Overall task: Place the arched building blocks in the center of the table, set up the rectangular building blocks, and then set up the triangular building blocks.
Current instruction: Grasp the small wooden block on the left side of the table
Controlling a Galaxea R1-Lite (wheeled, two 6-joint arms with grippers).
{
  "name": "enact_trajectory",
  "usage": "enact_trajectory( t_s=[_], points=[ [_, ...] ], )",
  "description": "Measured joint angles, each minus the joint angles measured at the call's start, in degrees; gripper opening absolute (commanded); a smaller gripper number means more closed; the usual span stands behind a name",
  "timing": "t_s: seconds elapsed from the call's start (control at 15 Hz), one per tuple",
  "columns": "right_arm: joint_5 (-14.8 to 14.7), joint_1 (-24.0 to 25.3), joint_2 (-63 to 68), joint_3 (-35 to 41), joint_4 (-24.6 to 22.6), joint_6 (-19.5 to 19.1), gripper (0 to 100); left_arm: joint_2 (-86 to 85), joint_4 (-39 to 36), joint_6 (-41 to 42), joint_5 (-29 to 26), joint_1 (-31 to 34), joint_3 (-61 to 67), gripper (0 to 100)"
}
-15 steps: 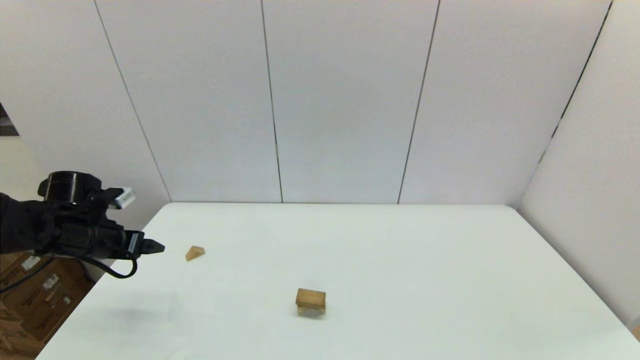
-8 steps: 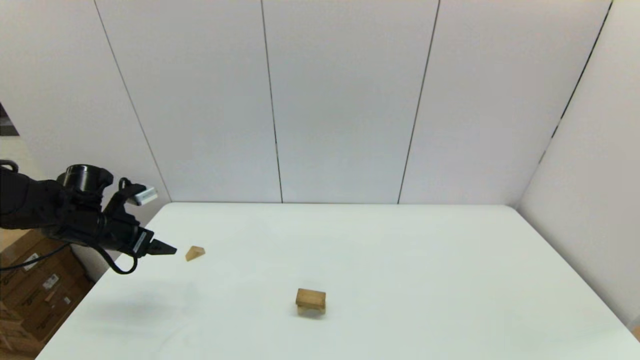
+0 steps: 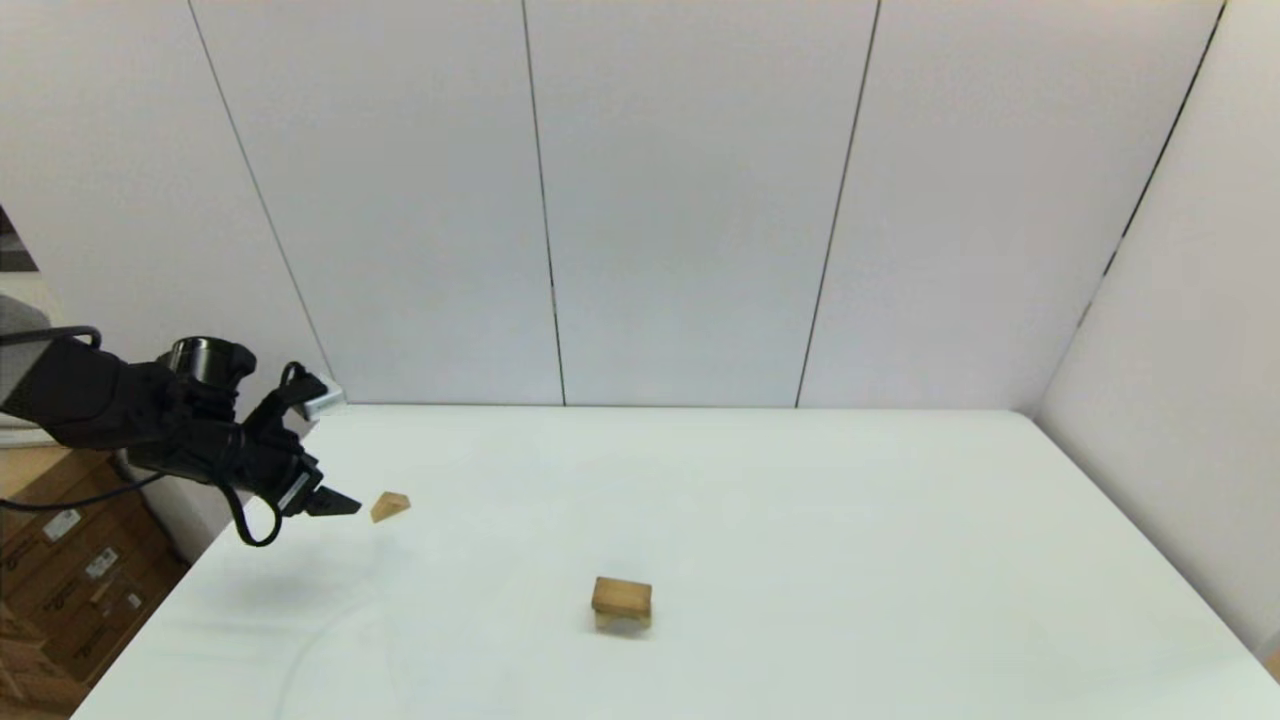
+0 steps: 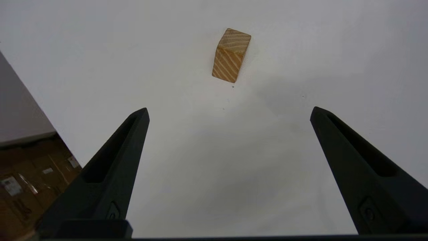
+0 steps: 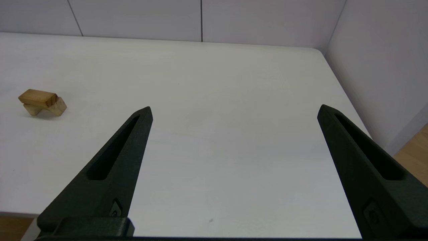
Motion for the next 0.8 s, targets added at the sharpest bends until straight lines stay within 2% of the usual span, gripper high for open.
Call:
enact_trajectory(
  t_s=[0.27, 0.8],
  points=[
    [0.0, 0.0, 0.0, 0.0, 0.0, 0.0, 100, 4.3, 3.5, 2.8, 0.0, -0.7, -5.2, 100],
    [0.0, 0.0, 0.0, 0.0, 0.0, 0.0, 100, 10.6, 3.8, 3.2, 0.1, -3.7, -11.5, 100]
  ],
)
